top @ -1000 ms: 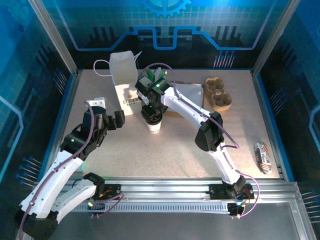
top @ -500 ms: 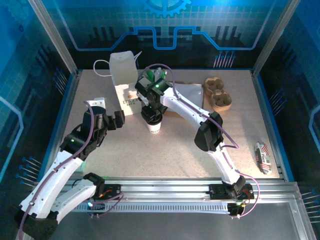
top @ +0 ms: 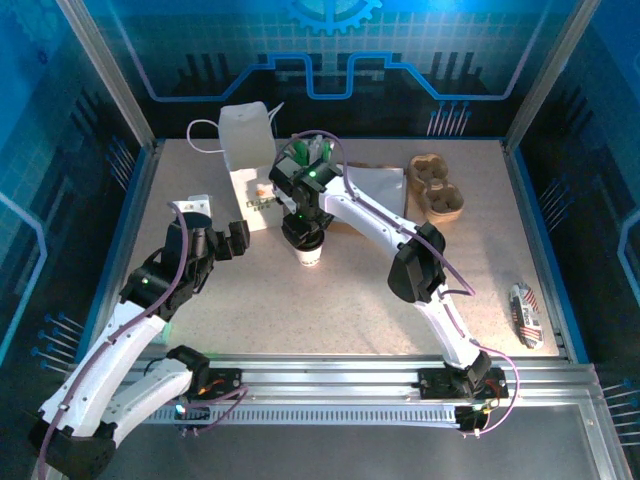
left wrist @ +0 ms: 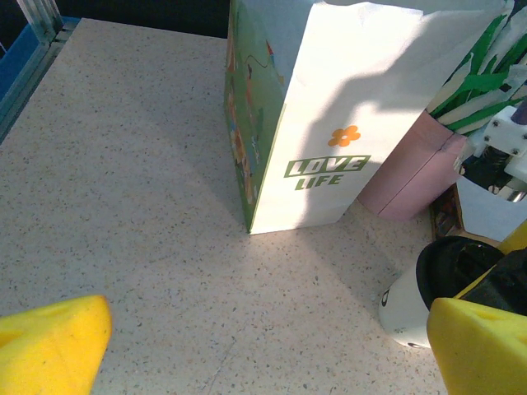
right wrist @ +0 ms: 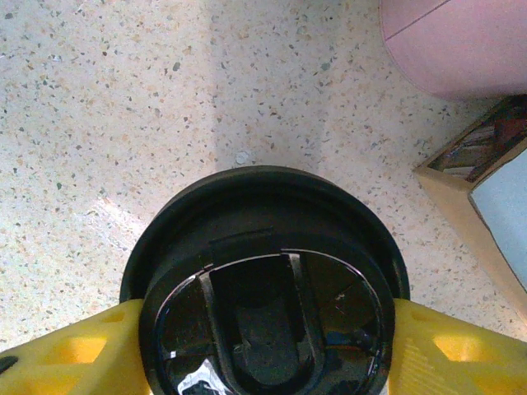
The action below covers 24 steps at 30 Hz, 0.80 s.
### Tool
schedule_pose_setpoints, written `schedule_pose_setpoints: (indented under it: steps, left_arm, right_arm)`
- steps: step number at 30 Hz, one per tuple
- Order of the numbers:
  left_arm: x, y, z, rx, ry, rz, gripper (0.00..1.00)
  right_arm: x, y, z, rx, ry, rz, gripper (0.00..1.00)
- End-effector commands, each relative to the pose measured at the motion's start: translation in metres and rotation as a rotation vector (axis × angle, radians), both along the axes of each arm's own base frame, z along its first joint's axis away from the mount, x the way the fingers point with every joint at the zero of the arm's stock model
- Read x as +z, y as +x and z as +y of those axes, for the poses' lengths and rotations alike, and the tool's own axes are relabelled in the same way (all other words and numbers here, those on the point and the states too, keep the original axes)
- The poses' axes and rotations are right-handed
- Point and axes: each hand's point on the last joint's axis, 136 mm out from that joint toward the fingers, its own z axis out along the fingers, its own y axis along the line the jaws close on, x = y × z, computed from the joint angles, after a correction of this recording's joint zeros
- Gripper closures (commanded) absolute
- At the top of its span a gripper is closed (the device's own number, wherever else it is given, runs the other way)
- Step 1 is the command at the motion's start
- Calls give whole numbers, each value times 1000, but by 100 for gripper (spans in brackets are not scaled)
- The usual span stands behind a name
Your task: Pack the takeout coffee
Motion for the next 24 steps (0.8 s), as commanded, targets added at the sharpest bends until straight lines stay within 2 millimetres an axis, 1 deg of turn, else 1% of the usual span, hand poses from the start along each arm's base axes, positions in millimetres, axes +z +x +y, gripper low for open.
schedule_pose_setpoints:
  steps: [1, 4, 8, 10, 11, 14, 16, 19, 21, 24]
  left_arm:
    - [4, 1, 0, -11, 1, -9, 1]
    - [4, 1, 0, -10, 1, -8, 1]
    - [4, 0, 0, -8, 2, -10, 1]
    - [4, 0, 1, -9, 1, -11, 1]
    - [4, 0, 1, -8, 1, -11, 1]
    - [4, 0, 0, -11, -1, -11, 1]
    - [4, 0, 0, -11, -1, -10, 1]
    - [5, 0, 0, -10, 0, -12, 1]
    - [4, 0, 0, -9, 0, -12, 1]
    - [4, 0, 1, -8, 3, -11, 1]
  right_arm:
    - [-22, -6, -19, 8, -129, 28, 38]
    - [-29, -9, -17, 8, -117, 54, 37]
    - [-49, -15, -21, -7, -115, 100, 38]
    - [-66, -22, -24, -16, -121, 128, 38]
    - [-64, -25, -26, -22, -108, 122, 38]
    - [-77, -33, -34, -35, -124, 141, 38]
    - [-80, -37, -39, -36, -151, 138, 38]
    - [-75, -39, -39, -29, -144, 129, 38]
    - [-65, -36, -37, -24, -135, 112, 38]
    - [-38, -27, -34, -18, -114, 71, 38]
